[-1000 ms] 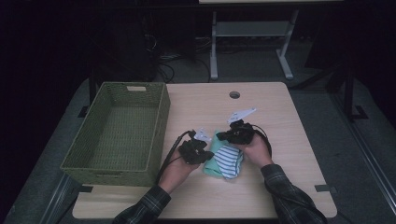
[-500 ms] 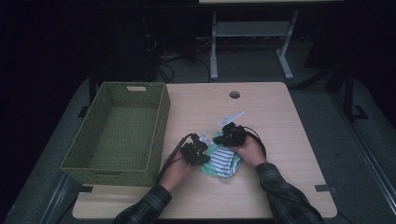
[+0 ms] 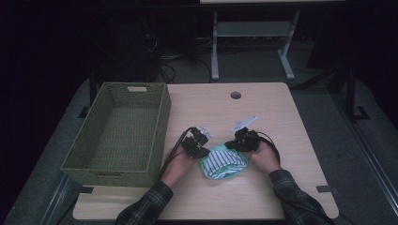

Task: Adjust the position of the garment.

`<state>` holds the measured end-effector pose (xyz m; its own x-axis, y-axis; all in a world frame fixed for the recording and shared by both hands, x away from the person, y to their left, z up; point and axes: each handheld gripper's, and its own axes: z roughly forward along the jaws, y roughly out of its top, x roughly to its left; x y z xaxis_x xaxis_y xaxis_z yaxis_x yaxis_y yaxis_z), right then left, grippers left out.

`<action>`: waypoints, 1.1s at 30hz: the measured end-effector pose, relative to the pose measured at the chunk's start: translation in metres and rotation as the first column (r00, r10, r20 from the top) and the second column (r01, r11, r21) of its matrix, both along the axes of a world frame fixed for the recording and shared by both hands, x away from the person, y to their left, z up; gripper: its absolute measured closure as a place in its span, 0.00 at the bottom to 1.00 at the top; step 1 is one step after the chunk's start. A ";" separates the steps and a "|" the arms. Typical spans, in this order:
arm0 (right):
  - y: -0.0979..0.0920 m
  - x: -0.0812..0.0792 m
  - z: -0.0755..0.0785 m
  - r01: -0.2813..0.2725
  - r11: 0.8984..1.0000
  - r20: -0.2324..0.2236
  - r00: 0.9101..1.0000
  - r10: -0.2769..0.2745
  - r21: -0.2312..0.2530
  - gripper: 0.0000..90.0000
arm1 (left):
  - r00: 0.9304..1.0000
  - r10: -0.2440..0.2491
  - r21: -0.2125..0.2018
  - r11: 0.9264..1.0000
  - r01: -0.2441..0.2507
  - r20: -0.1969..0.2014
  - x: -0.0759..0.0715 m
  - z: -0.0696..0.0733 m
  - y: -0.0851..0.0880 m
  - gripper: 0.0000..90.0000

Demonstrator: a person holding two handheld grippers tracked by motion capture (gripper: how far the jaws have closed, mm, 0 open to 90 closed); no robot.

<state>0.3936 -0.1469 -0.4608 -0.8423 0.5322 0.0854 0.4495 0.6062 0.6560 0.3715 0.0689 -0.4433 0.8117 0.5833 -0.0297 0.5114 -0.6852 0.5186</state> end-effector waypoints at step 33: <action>-0.006 0.019 -0.008 0.039 0.999 -0.022 0.999 -0.038 0.038 1.00 | 0.984 -0.176 -0.072 0.982 0.173 -0.037 -0.057 0.001 -0.028 1.00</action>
